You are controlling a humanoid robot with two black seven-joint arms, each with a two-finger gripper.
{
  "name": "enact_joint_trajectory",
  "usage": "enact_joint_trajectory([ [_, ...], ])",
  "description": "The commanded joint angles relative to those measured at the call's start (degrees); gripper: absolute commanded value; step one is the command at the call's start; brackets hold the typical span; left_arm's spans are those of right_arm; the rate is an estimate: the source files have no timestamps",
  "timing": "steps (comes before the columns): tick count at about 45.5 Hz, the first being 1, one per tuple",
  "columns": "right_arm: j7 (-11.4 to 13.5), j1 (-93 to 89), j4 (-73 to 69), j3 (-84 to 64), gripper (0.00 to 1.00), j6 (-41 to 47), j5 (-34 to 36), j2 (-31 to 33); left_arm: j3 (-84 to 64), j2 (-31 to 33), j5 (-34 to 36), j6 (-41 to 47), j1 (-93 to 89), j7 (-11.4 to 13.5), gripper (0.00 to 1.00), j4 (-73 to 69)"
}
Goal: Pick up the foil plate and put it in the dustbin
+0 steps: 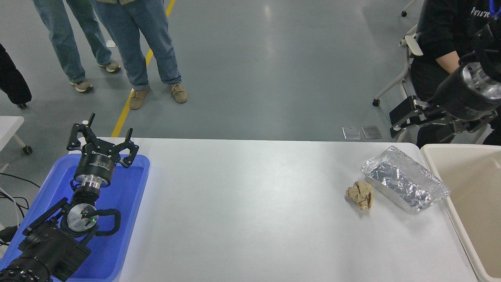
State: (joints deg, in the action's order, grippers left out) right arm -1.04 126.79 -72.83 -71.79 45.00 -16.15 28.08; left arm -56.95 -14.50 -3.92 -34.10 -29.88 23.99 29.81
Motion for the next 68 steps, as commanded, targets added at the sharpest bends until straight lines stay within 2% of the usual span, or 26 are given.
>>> enact_joint_trajectory([
  [1, 0.1, -7.3, 9.4, -1.2, 1.0, 0.0, 0.9, 0.0, 0.0, 0.0, 0.0, 0.0, 0.0, 0.0, 1.0, 0.0],
  [4, 0.1, -10.0, 12.2, -1.3, 1.0, -0.4, 1.3, 0.2, 0.0, 0.0, 0.0, 0.0, 0.0, 0.0, 1.0, 0.0],
  [11, 0.1, -16.9, 13.7, -1.4, 1.0, -11.9, 3.9, 3.9, 0.0, 0.0, 0.0, 0.0, 0.0, 0.0, 1.0, 0.0],
  [23, 0.2, -31.8, 14.4, -1.9, 1.0, -32.9, 17.3, 5.8, 0.0, 0.0, 0.0, 0.0, 0.0, -0.1, 1.0, 0.0],
  [31, 2.7, -39.8, 17.6, -1.8, 1.0, -42.4, 24.6, 5.6, 0.0, 0.0, 0.0, 0.0, 0.0, -0.1, 1.0, 0.0],
  [34, 3.0, -42.4, 18.6, -1.1, 1.0, -45.3, 26.4, 5.4, 0.0, 0.0, 0.0, 0.0, 0.0, -0.1, 1.0, 0.0],
  [44, 2.9, -48.8, 19.1, 1.7, 1.0, -53.3, 27.5, 5.2, 0.0, 0.0, 0.0, 0.0, 0.0, -0.1, 1.0, 0.0],
  [53, 2.9, -58.8, 21.0, 14.0, 1.0, -59.8, 26.9, 5.1, 0.0, 0.0, 0.0, 0.0, 0.0, -0.1, 1.0, 0.0],
  [68, 2.6, -66.8, 26.8, 19.6, 1.0, -62.1, 26.5, 1.2, 0.0, 0.0, 0.0, 0.0, 0.0, -0.1, 1.0, 0.0],
])
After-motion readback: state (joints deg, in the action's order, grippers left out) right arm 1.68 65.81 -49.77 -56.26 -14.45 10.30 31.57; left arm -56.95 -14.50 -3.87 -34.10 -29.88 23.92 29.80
